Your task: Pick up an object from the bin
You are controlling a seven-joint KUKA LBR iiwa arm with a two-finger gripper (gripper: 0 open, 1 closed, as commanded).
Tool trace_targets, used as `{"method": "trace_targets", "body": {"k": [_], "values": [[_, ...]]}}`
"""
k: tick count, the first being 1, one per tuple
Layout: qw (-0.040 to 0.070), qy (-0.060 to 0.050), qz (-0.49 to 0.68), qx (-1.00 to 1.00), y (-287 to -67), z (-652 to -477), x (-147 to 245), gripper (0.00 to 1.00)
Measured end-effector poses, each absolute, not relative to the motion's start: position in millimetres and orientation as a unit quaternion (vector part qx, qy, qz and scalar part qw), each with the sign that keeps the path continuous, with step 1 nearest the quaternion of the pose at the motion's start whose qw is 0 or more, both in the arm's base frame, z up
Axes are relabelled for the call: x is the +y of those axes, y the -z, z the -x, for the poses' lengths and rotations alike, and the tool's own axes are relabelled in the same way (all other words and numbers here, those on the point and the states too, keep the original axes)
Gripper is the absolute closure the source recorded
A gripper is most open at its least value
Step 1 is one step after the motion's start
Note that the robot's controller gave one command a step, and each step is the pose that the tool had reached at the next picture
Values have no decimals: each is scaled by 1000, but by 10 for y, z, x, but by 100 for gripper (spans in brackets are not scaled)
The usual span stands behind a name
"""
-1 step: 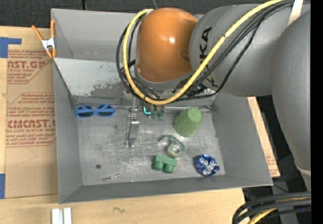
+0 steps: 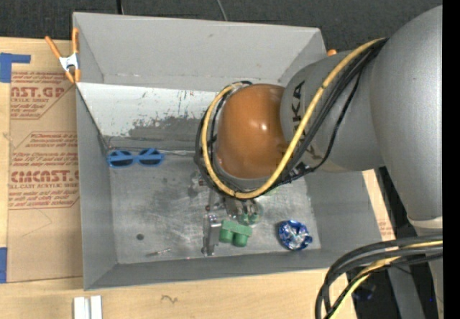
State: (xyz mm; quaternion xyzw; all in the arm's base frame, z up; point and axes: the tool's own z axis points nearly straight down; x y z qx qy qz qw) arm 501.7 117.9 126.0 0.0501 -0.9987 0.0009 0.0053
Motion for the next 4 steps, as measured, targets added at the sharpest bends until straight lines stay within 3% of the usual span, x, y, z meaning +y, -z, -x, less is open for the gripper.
{"method": "trace_targets", "body": {"k": [1,2,3,4], "values": [[-8,1,-30,-1000,-749,-4849,579,0],[-5,1,-88,-996,-718,-4993,252,0],[-6,1,-87,-996,-724,-5001,253,100],[-5,0,-105,-994,-2057,-5194,384,100]]}}
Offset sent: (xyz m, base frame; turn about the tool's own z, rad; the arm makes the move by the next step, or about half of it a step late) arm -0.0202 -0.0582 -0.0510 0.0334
